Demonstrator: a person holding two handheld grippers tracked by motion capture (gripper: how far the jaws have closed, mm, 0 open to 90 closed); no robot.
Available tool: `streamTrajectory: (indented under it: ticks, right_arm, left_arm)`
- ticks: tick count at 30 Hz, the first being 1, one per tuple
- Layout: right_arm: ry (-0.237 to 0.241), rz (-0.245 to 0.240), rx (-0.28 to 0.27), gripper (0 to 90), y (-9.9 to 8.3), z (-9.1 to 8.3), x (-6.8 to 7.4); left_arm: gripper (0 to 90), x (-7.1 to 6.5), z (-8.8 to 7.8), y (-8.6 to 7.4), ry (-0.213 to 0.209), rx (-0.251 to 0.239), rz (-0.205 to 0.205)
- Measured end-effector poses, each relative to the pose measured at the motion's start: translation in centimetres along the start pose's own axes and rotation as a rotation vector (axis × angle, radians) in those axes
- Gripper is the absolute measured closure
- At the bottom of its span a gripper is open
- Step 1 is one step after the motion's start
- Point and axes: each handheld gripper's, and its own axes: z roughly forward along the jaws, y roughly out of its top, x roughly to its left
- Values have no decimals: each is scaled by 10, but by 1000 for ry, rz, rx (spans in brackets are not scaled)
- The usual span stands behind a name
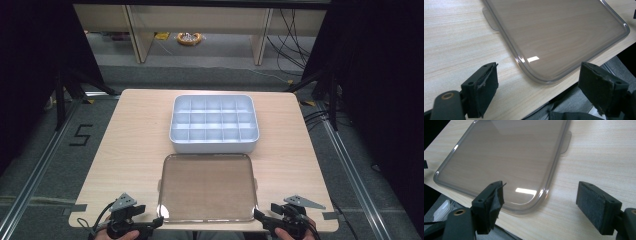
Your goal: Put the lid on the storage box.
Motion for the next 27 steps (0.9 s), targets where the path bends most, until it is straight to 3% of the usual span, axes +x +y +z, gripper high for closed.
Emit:
streamTrajectory:
  ticks: [2,3,4,5,6,8,11,18,20,23,27]
  right_arm:
    - [32,1,-18,227,-1,0,-1]
    - [9,30,-3,226,-2,-3,2]
    - [16,-3,-6,225,-3,-3,-2]
    - [16,-3,-6,225,-3,-3,-2]
    - [25,25,-14,224,-4,-4,-1]
    - [11,34,-3,224,-4,-6,-1]
    - [34,15,-21,223,-4,-3,-2]
    - [27,12,-22,218,-4,-2,-3]
    - [52,53,-21,214,-4,-2,-1]
    - [45,18,-25,209,-4,-2,-4]
    - [58,26,-22,207,-3,-1,-3]
  left_arm:
    - [156,0,0,0,2,-3,2]
    - [156,0,0,0,2,-3,2]
    - [156,0,0,0,1,-1,6]
    - [156,0,0,0,1,-1,6]
    - [156,0,0,0,-2,1,3]
    - [156,0,0,0,-3,4,6]
    - [156,0,-1,1,-4,10,15]
    - [159,0,0,1,-4,-6,-1]
    - [160,1,0,1,-6,-4,2]
    - [160,0,1,1,-5,-10,1]
    - [159,1,1,1,-14,-17,-3]
